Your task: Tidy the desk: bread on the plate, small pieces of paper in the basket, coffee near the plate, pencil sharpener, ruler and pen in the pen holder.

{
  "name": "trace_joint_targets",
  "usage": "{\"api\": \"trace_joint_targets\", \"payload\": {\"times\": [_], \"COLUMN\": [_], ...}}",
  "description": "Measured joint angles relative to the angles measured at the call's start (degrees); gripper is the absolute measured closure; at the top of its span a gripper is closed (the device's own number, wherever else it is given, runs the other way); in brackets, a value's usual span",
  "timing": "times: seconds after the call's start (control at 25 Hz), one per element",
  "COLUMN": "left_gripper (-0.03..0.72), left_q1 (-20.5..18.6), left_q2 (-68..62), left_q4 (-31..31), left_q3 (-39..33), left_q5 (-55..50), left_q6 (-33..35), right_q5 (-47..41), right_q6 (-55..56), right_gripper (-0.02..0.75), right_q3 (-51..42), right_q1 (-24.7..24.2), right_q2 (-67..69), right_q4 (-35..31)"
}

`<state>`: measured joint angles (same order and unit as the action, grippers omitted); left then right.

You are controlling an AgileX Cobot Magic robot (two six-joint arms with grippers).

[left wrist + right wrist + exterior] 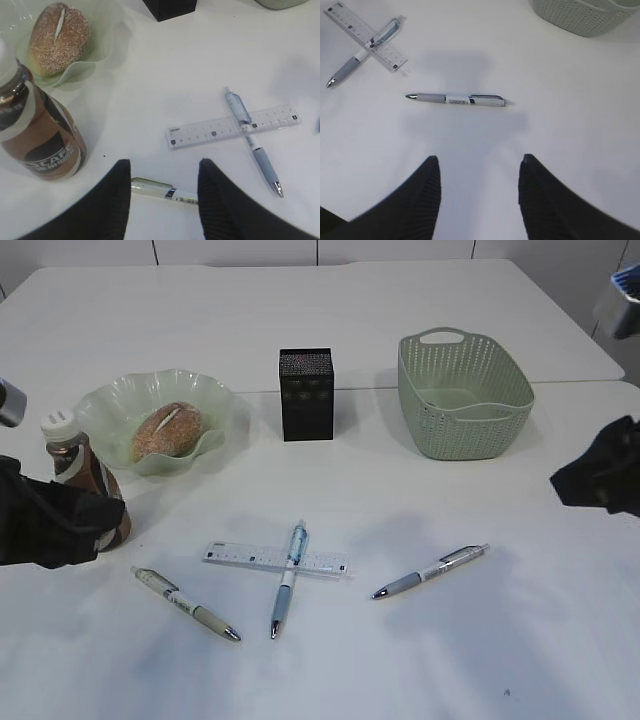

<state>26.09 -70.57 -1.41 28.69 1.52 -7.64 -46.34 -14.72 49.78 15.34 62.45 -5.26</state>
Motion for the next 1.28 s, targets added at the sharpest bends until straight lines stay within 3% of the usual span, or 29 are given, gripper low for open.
{"api": "trace_joint_targets", "payload": {"times": [0.2, 0.6, 0.88, 0.96, 1.16, 1.2, 1.28], "left_gripper": [0.378, 0.378, 0.378, 0.378, 0.378, 0.378, 0.378], "left_q1": [-0.87, -9.90, -13.20, -13.43, -13.53, -13.53, -13.53], "left_q2": [1.21, 10.84, 16.22, 16.85, 17.93, 17.93, 17.93], "left_q4": [0.00, -3.34, -4.43, -4.43, -4.43, -4.43, -4.26], "left_q3": [0.00, -0.03, -0.13, -0.13, -0.13, -0.13, -0.13], "left_q5": [-2.37, -8.13, -13.24, -14.53, -16.01, -16.16, -16.42], "left_q6": [0.00, 0.00, 0.00, 0.00, 0.00, 0.00, 0.00], "right_q5": [0.00, -0.71, -1.54, -3.19, -7.44, -9.80, -11.22], "right_q6": [-8.75, -23.29, -28.86, -29.35, -29.35, -29.35, -29.35], "right_gripper": [0.333, 0.333, 0.333, 0.333, 0.333, 0.333, 0.333], "right_q3": [2.03, 2.43, 4.82, 10.02, 16.37, 22.05, 24.63], "right_q1": [0.00, 0.00, 2.38, 4.73, 5.10, 5.10, 5.10], "right_q2": [4.47, 8.99, 13.75, 19.20, 24.83, 29.73, 31.89], "right_q4": [-7.46, -16.37, -19.56, -19.75, -19.88, -19.88, -19.88]}}
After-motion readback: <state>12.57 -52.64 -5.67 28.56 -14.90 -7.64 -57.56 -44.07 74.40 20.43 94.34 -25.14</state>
